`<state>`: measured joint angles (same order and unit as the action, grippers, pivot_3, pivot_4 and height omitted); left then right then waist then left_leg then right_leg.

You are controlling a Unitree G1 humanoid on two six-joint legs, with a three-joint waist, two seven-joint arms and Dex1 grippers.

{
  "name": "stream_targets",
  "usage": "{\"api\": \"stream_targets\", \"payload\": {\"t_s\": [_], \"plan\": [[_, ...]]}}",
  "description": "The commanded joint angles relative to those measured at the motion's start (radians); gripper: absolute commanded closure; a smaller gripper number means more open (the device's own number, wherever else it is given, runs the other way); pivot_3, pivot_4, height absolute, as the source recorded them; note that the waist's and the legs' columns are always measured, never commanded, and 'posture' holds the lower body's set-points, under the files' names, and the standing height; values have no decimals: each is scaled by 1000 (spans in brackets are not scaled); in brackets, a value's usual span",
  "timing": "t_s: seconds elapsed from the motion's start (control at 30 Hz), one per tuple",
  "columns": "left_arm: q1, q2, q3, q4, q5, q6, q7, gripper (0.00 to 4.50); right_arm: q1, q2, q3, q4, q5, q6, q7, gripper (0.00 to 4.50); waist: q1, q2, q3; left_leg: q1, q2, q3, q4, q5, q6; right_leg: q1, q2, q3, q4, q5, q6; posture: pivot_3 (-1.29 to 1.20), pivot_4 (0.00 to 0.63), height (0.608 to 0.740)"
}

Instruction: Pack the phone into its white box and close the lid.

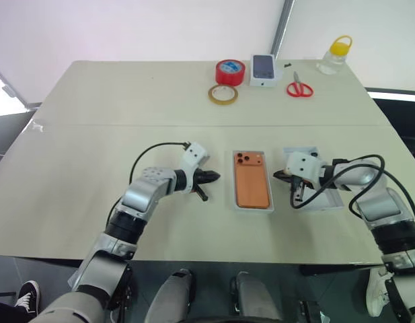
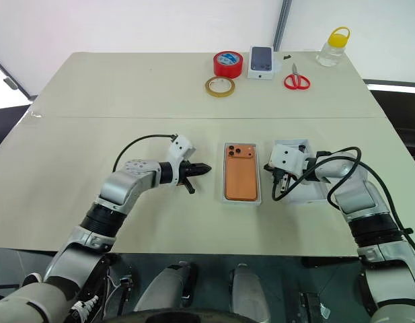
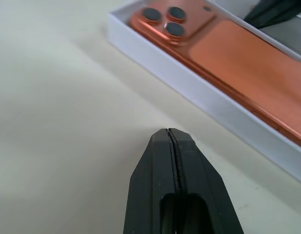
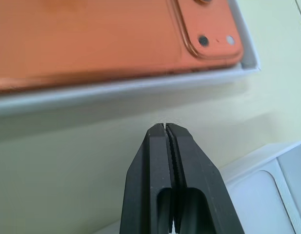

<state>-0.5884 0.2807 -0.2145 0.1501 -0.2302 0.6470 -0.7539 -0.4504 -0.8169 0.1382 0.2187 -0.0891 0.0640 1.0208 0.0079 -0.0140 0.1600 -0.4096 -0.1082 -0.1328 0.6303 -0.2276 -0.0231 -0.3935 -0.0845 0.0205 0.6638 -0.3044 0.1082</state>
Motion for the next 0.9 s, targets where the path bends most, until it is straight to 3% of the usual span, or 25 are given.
{"api": "stream_targets", "payload": {"t_s": [0.03,0.17,0.37,0.47,0.63,0.7,0.8,0.9], "plan": [[23,26,63,-86,-38,-32,-10,4485,16,-46,-60,-21,22,-6,-8,4453,1,0,0,0,0,0,0,0,0,0,0,0,0,0,0,0,150,740],[80,89,126,-132,-57,-95,-35,4485,122,-90,-120,-95,82,-20,18,4453,4,0,0,0,1,0,-1,0,0,0,0,0,-1,0,0,0,150,740],[108,136,205,-133,-113,-101,-64,4485,90,-46,-185,-93,115,10,-90,4453,-4,1,0,0,1,0,0,-2,4,0,0,0,0,0,-1,0,150,740],[122,160,218,-149,-120,-135,-84,3606,53,-3,-218,-113,199,164,-98,3571,-9,1,0,0,2,0,-1,0,1,-1,1,1,0,0,-1,0,150,740],[169,201,249,-184,-140,-197,-123,1118,58,-25,-256,-179,223,299,-135,1077,-3,1,0,0,1,0,-1,-1,1,0,1,1,0,0,-1,0,150,740],[211,241,271,-211,-149,-256,-171,61,81,-35,-267,-246,226,440,-174,11,-2,1,1,0,1,0,-1,-2,4,-1,1,1,0,0,-1,0,150,740],[262,282,307,-227,-174,-339,-236,61,122,-19,-294,-412,275,680,-232,11,-2,2,1,0,2,0,-2,-2,4,-2,0,2,0,0,-1,0,150,740],[281,286,322,-215,-171,-425,-251,61,200,43,-354,-533,290,718,-318,11,5,2,1,0,2,0,-3,-3,4,-2,0,1,0,0,-1,0,150,740]]}}
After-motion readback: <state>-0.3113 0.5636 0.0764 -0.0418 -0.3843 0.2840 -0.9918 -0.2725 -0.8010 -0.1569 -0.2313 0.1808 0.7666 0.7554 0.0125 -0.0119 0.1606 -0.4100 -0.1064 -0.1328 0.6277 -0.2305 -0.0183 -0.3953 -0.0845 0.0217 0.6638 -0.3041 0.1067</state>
